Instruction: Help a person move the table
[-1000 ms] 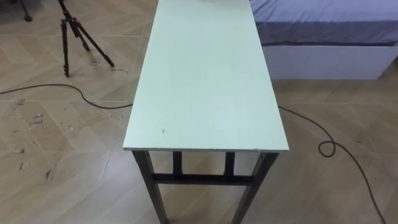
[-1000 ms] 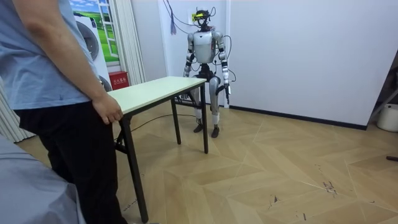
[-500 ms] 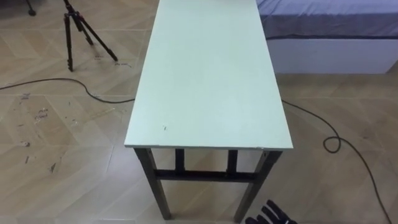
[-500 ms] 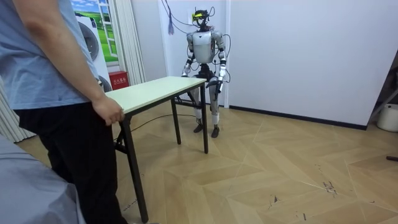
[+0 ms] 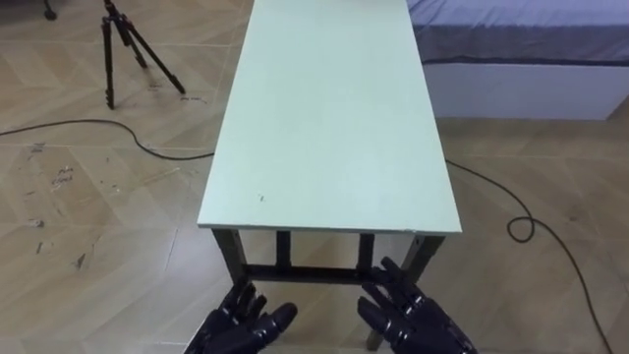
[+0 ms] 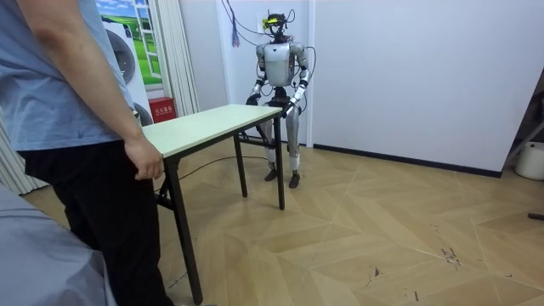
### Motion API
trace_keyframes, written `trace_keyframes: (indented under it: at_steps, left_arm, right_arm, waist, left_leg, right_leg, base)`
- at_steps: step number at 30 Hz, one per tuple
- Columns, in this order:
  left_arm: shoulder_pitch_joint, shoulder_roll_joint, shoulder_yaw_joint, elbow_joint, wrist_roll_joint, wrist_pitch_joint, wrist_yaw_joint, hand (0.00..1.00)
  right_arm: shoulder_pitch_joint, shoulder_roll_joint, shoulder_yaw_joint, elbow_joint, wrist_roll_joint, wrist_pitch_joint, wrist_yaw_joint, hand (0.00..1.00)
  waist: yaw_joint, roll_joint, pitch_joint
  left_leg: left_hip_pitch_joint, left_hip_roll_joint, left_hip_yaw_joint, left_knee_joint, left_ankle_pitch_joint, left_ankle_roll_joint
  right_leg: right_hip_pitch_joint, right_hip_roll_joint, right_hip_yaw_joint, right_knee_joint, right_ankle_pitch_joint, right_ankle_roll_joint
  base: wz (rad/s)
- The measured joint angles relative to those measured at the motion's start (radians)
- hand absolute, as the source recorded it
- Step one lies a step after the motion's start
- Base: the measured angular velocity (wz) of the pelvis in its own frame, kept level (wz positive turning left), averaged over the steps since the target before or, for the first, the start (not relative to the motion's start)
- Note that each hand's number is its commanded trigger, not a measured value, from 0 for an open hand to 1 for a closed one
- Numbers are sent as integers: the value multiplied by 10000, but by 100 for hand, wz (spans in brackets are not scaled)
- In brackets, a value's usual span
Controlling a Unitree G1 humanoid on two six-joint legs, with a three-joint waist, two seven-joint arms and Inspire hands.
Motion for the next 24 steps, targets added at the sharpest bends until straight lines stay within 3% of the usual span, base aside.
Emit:
trace_keyframes:
  at_steps: [5, 12, 13, 15, 19, 24]
  left_arm:
    - [-185, 419, -226, -141, -44, 3, 35, 0]
    - [-622, 553, -105, -113, -51, 17, 97, 0]
    - [-711, 552, -54, -109, -52, 18, 106, 0]
    - [-817, 552, -20, -98, -247, 49, 213, 0]
    - [-929, 550, 139, -81, -880, 334, 295, 0]
    - [-1336, 549, 358, 533, -1987, 907, 494, 0]
  right_arm:
    - [-131, -199, 361, -21, 305, 2, -33, 0]
    - [-500, -322, 439, -20, 350, 3, -392, 0]
    - [-594, -349, 437, -20, 349, 4, -486, 0]
    - [-662, -373, 445, -20, 323, 3, -646, 0]
    - [-668, -405, 458, -6, 312, 128, -948, 0]
    - [-999, -439, 441, 366, 385, 596, -983, 0]
  waist:
    - [-7, -11, 10]
    - [59, -4, 49]
    - [63, -1, 135]
    - [71, 18, 165]
    - [124, 31, 159]
    - [107, 69, 164]
  left_leg:
    - [53, -5, -8, 12, 1, 1]
    - [127, -1, 0, 26, 1, 1]
    - [217, 4, 2, 19, 1, 1]
    - [258, 9, -5, -3, 0, 1]
    - [258, 9, 3, 0, 0, 0]
    - [375, 9, 5, 0, 0, 0]
  right_leg:
    - [2, 0, 7, 0, 0, 0]
    - [69, 1, 27, -1, 0, 0]
    - [156, 3, 29, -3, 0, 0]
    - [201, 7, 23, -1, 0, 0]
    - [193, 9, 35, 1, 0, 0]
    - [301, 8, -21, -8, 0, 0]
  base:
    - [0]
    - [0]
    - [0]
    - [0]
    - [0]
    - [0]
